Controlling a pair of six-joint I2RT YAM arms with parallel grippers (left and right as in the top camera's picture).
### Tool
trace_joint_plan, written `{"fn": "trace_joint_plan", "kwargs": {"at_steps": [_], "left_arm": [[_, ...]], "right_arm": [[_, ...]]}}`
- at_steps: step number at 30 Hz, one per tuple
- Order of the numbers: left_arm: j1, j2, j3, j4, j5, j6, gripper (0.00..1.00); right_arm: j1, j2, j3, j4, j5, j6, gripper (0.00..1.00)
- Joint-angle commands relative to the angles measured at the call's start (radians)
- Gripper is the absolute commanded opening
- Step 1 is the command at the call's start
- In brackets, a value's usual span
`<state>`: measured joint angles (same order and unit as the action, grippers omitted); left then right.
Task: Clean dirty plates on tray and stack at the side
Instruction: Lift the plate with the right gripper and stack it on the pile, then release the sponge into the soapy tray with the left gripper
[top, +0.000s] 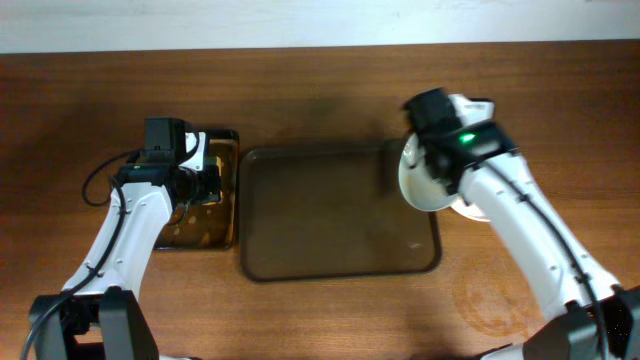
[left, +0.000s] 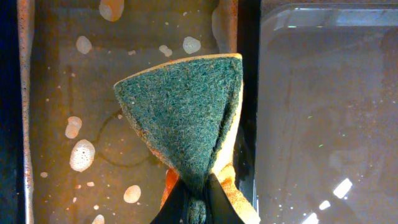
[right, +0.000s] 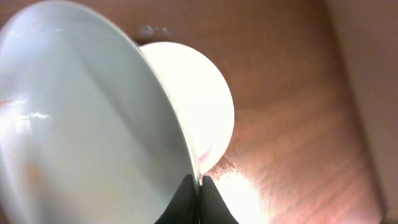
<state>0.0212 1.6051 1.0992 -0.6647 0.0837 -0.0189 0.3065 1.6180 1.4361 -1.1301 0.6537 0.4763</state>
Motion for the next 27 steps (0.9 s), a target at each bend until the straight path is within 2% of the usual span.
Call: {"fn": "trace_joint_plan", "kwargs": {"at_steps": [1, 5, 8, 11, 13, 14, 15, 16, 22, 27], "left_arm": [[0.004, 0.006, -0.005, 0.004, -0.006, 0.016, 0.0], [0.004, 0.006, -0.005, 0.001, -0.006, 0.016, 0.0], [0.004, 0.006, -0.005, 0.001, -0.006, 0.016, 0.0], [0.004, 0.006, -0.005, 0.002, -0.006, 0.016, 0.0], [0.004, 0.006, -0.005, 0.002, -0.006, 0.016, 0.0], [0.004, 0.006, -0.005, 0.004, -0.011, 0.021, 0.0], [0.004, 0.006, -0.005, 0.007, -0.024, 0.037, 0.0], [0.004, 0.006, -0.005, 0.014, -0.032, 0.066, 0.0], [0.004, 0.023, -0.005, 0.063, -0.032, 0.138, 0.0], [0.004, 0.155, -0.005, 0.138, -0.04, 0.171, 0.02]], "right_arm": [[-0.256, -0.011, 0.012, 0.0, -0.365, 0.037, 0.04], [-0.549, -0.005, -0.002, 0.012, -0.58, -0.024, 0.04], [-0.652, -0.003, -0.055, 0.042, -0.62, -0.061, 0.04], [-0.669, 0.006, -0.083, 0.075, -0.622, -0.071, 0.04], [-0.66, 0.009, -0.088, 0.112, -0.663, -0.127, 0.06], [-0.658, 0.01, -0.088, 0.126, -0.688, -0.14, 0.18], [-0.658, 0.01, -0.088, 0.127, -0.702, -0.14, 0.27], [-0.658, 0.01, -0.088, 0.126, -0.708, -0.14, 0.3], [-0.64, 0.01, -0.09, 0.12, -0.805, -0.193, 0.32], [-0.56, 0.01, -0.09, 0.113, -0.804, -0.241, 0.33]]}}
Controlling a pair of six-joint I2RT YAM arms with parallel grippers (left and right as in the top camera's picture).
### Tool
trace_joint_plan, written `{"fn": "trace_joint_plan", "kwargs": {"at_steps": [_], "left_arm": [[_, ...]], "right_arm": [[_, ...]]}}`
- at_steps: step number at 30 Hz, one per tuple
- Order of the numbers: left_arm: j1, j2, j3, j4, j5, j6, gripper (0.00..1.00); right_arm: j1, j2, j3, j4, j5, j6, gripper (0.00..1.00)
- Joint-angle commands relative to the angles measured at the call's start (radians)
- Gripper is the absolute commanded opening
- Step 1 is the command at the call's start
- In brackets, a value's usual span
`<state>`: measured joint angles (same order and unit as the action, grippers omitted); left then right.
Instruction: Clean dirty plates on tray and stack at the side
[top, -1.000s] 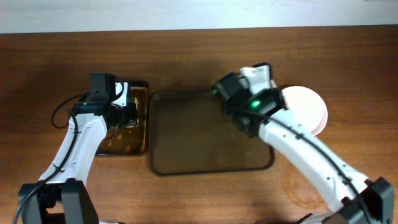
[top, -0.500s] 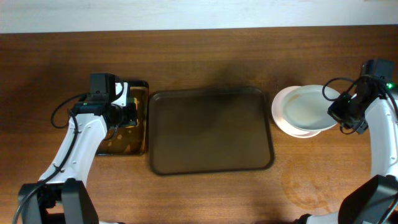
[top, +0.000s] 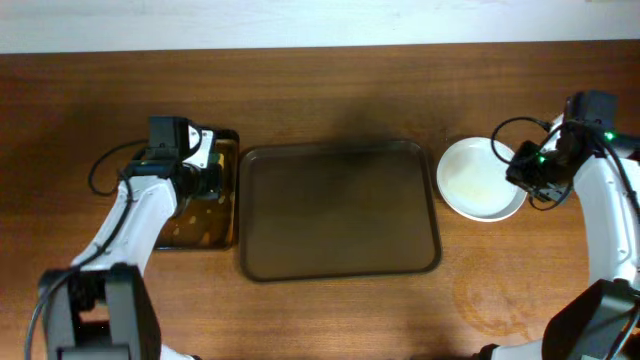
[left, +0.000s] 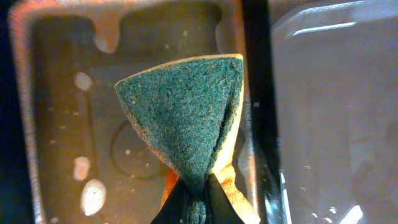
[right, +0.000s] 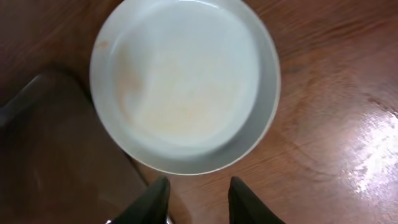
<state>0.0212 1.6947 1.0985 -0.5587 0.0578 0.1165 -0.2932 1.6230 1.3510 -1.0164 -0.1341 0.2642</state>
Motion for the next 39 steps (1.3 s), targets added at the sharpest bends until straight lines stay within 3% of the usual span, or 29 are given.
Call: {"fn": "trace_joint_plan", "kwargs": {"at_steps": [1, 3, 4, 6, 9, 11, 12, 13, 14, 15, 16, 20, 24, 27, 32, 35, 39], "left_arm": [[0.004, 0.09, -0.004, 0.049, -0.033, 0.035, 0.02], [0.004, 0.119, -0.004, 0.065, -0.07, 0.035, 0.04], [0.004, 0.119, -0.004, 0.069, -0.111, 0.035, 0.31], [0.004, 0.107, 0.015, 0.052, -0.144, 0.03, 0.56], [-0.005, 0.038, 0.067, 0.005, -0.078, -0.022, 0.66], [-0.016, -0.055, 0.072, -0.003, -0.036, -0.022, 0.73], [-0.027, -0.085, 0.072, -0.004, -0.029, -0.022, 0.82], [-0.039, -0.109, 0.072, -0.008, -0.014, -0.022, 0.98], [-0.047, -0.121, 0.072, -0.016, -0.003, -0.022, 1.0], [-0.057, -0.133, 0.072, -0.04, 0.01, -0.022, 1.0], [-0.061, -0.14, 0.072, -0.09, 0.011, -0.027, 1.0], [-0.06, -0.142, 0.072, -0.349, 0.029, -0.072, 1.0], [-0.058, -0.188, 0.061, -0.475, 0.037, -0.079, 1.0], [-0.059, -0.314, 0.003, -0.429, 0.06, -0.078, 1.0], [-0.058, -0.715, -0.242, -0.247, 0.077, -0.08, 1.0], [-0.058, -0.899, -0.305, -0.219, 0.077, -0.079, 1.0], [-0.058, -0.991, -0.305, -0.22, 0.077, -0.079, 1.0]], "right_arm": [[0.055, 0.005, -0.005, -0.001, -0.016, -0.029, 0.33], [0.081, 0.005, -0.005, 0.0, -0.016, -0.035, 0.33], [0.092, 0.005, -0.005, -0.001, -0.016, -0.05, 0.34], [0.118, 0.005, -0.005, -0.004, -0.018, -0.076, 0.35], [0.17, 0.004, -0.004, -0.004, -0.051, -0.119, 0.38], [0.219, -0.002, 0.016, -0.002, -0.092, -0.171, 0.47], [0.239, -0.005, 0.04, 0.0, -0.091, -0.183, 0.52], [0.252, -0.006, 0.065, 0.0, -0.091, -0.183, 0.58], [0.262, -0.006, 0.089, -0.005, -0.091, -0.194, 0.64], [0.268, -0.006, 0.128, -0.036, -0.088, -0.217, 0.77], [0.268, -0.006, 0.157, -0.072, -0.087, -0.216, 0.98], [0.268, -0.024, 0.164, -0.169, -0.057, -0.212, 0.98], [0.268, -0.162, 0.072, -0.191, -0.034, -0.199, 0.98], [0.268, -0.388, -0.103, -0.083, -0.03, -0.197, 0.98], [0.268, -0.78, -0.384, 0.035, 0.004, -0.198, 0.98], [0.268, -0.865, -0.399, -0.02, 0.004, -0.197, 0.98], [0.268, -0.863, -0.399, -0.026, 0.004, -0.198, 0.98]]}}
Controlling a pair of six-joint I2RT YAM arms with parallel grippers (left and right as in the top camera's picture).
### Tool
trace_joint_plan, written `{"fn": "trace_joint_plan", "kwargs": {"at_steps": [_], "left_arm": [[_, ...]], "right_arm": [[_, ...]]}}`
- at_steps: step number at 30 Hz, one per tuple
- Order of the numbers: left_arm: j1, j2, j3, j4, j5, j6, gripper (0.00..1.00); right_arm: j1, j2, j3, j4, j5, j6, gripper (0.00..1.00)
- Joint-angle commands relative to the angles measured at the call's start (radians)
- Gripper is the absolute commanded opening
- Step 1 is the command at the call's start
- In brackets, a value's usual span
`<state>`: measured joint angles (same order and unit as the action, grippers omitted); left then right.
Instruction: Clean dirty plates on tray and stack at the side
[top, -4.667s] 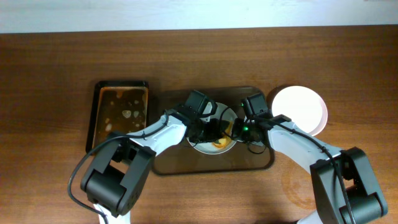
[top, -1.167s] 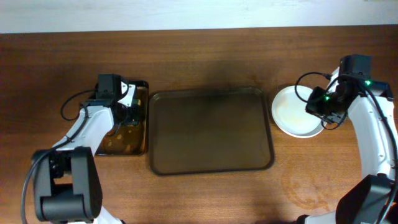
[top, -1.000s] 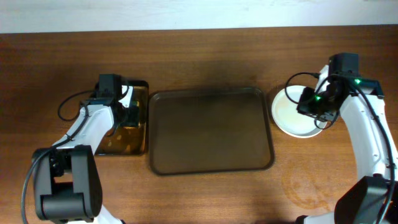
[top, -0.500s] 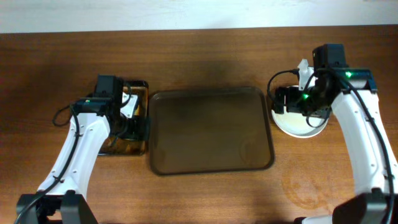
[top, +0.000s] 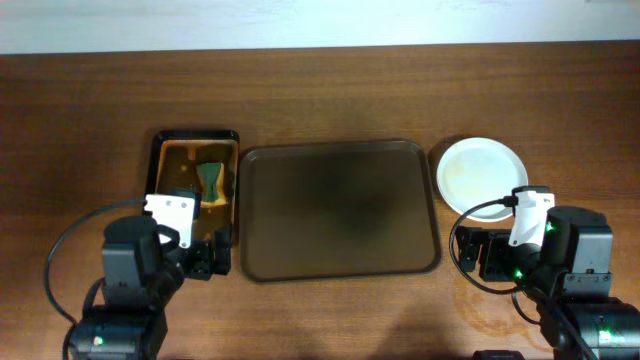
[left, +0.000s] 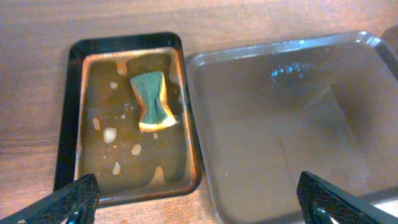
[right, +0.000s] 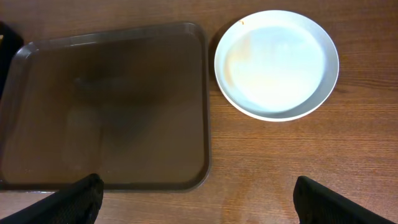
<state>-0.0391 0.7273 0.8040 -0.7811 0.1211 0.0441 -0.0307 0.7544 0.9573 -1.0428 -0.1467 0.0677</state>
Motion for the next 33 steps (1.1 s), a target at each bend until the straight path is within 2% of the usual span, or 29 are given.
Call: {"fn": "trace_joint_plan", "kwargs": {"at_steps": [1, 8, 12, 17, 19, 23, 29, 33], "left_arm": [[0.002, -0.023, -0.011, 0.002, 0.014, -0.006, 1.0], [0.002, -0.02, -0.011, 0.002, 0.014, -0.006, 1.0], [0.002, -0.02, -0.011, 0.002, 0.014, -0.006, 1.0], [0.002, -0.02, -0.011, 0.002, 0.014, -0.006, 1.0], [0.002, -0.02, -0.011, 0.002, 0.014, -0.006, 1.0], [0.002, -0.02, -0.011, 0.002, 0.014, -0.006, 1.0], [0.002, -0.02, -0.011, 0.002, 0.014, -0.006, 1.0], [0.002, -0.02, -0.011, 0.002, 0.014, -0.006, 1.0]], "right_arm": [[0.005, 0.011, -0.006, 0.0, 0.016, -0.001, 0.98], [0.005, 0.084, -0.006, 0.0, 0.017, -0.001, 0.98], [0.005, 0.002, -0.031, 0.063, 0.047, -0.01, 0.98], [0.007, -0.301, -0.307, 0.406, 0.019, -0.012, 0.98], [0.068, -0.5, -0.491, 0.568, 0.049, -0.012, 0.98], [0.11, -0.718, -0.689, 0.774, 0.08, -0.012, 0.98], [0.108, -0.751, -0.929, 1.1, 0.138, -0.013, 0.98], [0.108, -0.751, -0.952, 0.972, 0.148, -0.135, 0.98]]}}
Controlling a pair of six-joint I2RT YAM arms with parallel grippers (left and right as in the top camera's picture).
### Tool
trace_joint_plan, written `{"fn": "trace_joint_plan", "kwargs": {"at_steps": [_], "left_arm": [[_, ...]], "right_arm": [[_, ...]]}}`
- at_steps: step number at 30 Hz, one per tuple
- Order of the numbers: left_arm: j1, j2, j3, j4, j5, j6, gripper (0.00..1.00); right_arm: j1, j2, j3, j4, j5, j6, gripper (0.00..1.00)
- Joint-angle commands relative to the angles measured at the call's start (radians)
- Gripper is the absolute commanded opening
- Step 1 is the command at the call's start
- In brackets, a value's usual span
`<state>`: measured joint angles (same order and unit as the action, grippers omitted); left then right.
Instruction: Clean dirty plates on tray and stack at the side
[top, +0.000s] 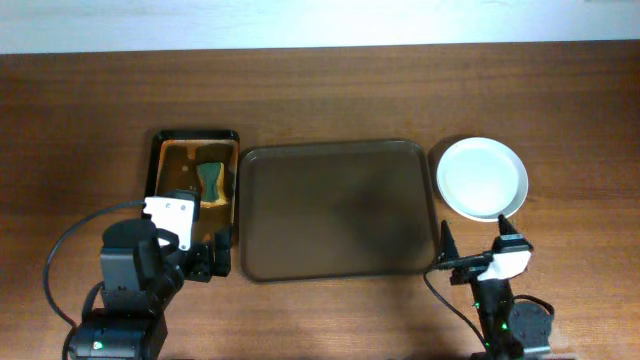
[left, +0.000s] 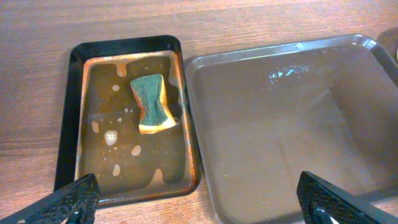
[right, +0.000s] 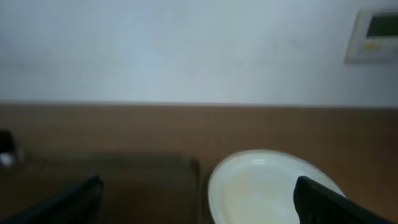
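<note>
The brown tray (top: 340, 210) lies bare in the middle of the table, and it also shows in the left wrist view (left: 292, 130). A white plate (top: 483, 178) rests on the table just right of it and appears low in the right wrist view (right: 273, 186). A green and yellow sponge (left: 150, 103) lies in the black basin (left: 68, 124) of brownish water left of the tray. My left gripper (left: 199, 208) is open near the front, behind the basin and tray. My right gripper (right: 199, 202) is open at the front edge, well back from the plate.
The basin (top: 160, 195) stands close against the tray's left side. A white wall with a small panel (right: 376, 28) rises behind the table. Bare wood lies to the far left, far right and behind the tray.
My right arm has drawn further back to the front edge and tipped up. Its camera now looks level across the table at the plate and wall. The left arm and sponge have not moved.
My left gripper was shut on the sponge over the basin and my right held a plate tilted above another one. Then the plate lay on the other and the right gripper was open. Later the sponge lay in the basin with both arms back at the front.
</note>
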<state>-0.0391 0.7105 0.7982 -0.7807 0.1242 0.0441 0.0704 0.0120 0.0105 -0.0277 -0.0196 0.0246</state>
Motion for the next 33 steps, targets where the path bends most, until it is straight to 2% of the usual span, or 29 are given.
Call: {"fn": "trace_joint_plan", "kwargs": {"at_steps": [1, 27, 29, 31, 32, 33], "left_arm": [[0.002, -0.003, -0.005, 0.002, 0.011, -0.006, 1.0], [0.003, -0.033, -0.016, -0.016, -0.008, -0.002, 1.0], [0.003, -0.101, -0.083, 0.042, -0.016, -0.002, 1.0], [0.003, -0.203, -0.211, 0.185, -0.015, -0.003, 1.0], [0.003, -0.317, -0.36, 0.348, -0.015, -0.021, 1.0], [0.003, -0.37, -0.426, 0.413, -0.015, -0.043, 1.0]], "right_arm": [[0.007, -0.008, -0.005, -0.054, 0.021, -0.099, 0.99], [0.006, -0.008, -0.005, -0.054, 0.024, -0.099, 0.98], [0.006, -0.008, -0.005, -0.054, 0.024, -0.099, 0.98], [0.006, -0.008, -0.005, -0.054, 0.024, -0.099, 0.98], [0.006, -0.008, -0.005, -0.054, 0.024, -0.099, 0.98], [0.006, -0.008, -0.005, -0.054, 0.024, -0.099, 0.98]]}}
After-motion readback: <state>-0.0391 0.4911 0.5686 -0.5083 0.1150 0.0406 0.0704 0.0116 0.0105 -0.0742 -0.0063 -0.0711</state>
